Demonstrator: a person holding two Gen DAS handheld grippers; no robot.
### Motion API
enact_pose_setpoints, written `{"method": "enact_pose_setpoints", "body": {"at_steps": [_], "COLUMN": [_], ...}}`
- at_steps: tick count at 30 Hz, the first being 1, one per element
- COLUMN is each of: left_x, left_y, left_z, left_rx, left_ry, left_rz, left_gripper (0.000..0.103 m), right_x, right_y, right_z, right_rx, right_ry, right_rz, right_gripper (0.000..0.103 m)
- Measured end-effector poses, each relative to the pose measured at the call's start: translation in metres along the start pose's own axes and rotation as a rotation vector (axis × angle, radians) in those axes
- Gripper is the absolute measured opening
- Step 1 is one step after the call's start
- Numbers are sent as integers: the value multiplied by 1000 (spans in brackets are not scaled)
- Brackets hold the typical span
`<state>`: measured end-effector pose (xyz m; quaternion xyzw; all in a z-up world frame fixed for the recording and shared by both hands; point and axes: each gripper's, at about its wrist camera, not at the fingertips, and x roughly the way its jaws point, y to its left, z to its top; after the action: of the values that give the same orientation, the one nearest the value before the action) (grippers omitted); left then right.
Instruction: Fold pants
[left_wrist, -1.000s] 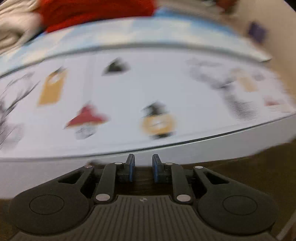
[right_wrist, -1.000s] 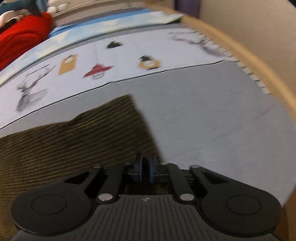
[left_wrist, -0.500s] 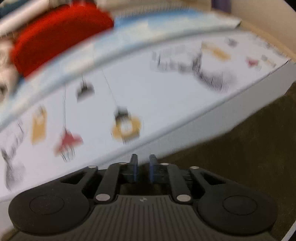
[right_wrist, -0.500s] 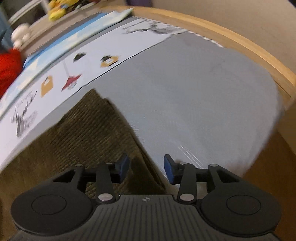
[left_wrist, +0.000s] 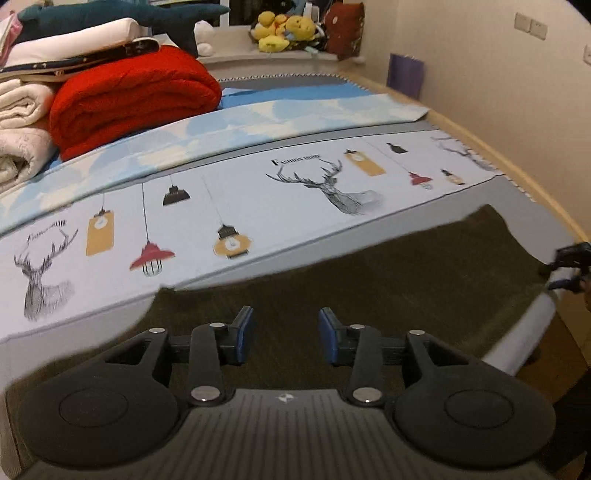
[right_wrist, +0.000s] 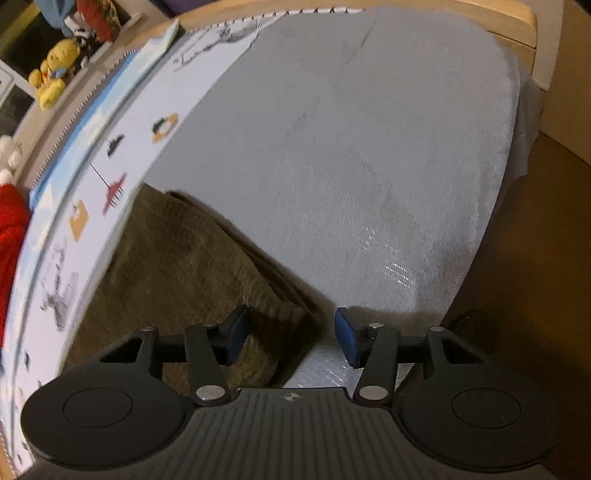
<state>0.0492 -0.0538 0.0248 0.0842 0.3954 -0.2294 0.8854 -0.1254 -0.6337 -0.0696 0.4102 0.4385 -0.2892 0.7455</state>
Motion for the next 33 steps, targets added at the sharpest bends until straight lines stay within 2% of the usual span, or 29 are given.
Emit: {"method": "enact_pose_setpoints", "body": {"at_steps": [4,6,8,11,14,16,18,21,23,26,28,30,32,33], "left_x": [-8,-9,-7,-5,-14,-18,-21,-21,-22,-24,-27,-28,-30,-31], "left_y": [0,4,16,38,52,57,62,75,85,101,110,117,123,125], "left_z": [-32,-34,-33,-29,-24,-23,-23,-27,-31,-39,-44,-48,-53,-55], "left_rx": [7,36,4,-99,-161,-167,-174,-199,-227,-266,-290,-310,-324,-328], "left_ry": [46,27,24,37,9,-4,-5,8,16,31,37,46,54,58], "left_rz": [50,100,130,150,144,154,165,174,182,199,211,224,230,235], "left_gripper": [42,42,42,42,42,42,42,42,42,42,42,42,42,42], "right_x": [8,9,7,-3,-24,-42,-61,-82,-90,-93,-89,-78,-55,-42], "right_y": [1,2,8,18,43,73,116,191,240,297,324,342,357,361], "right_z": [1,1,0,-1,-3,-11,-30,-80,-130,-212,-273,-322,-368,-388], "right_rx": [14,26,29,16,-51,-142,-298,-606,-824,-1122,-1318,-1447,-1572,-1634], "right_ry": [10,10,-4,-47,-135,-223,-333,-497,-573,-610,-585,-523,-404,-341], "right_rz": [-3,10,7,-4,-8,-6,-17,14,107,291,419,500,536,522], "right_gripper": [53,35,29,27,26,25,25,25,25,25,25,25,25,26]}}
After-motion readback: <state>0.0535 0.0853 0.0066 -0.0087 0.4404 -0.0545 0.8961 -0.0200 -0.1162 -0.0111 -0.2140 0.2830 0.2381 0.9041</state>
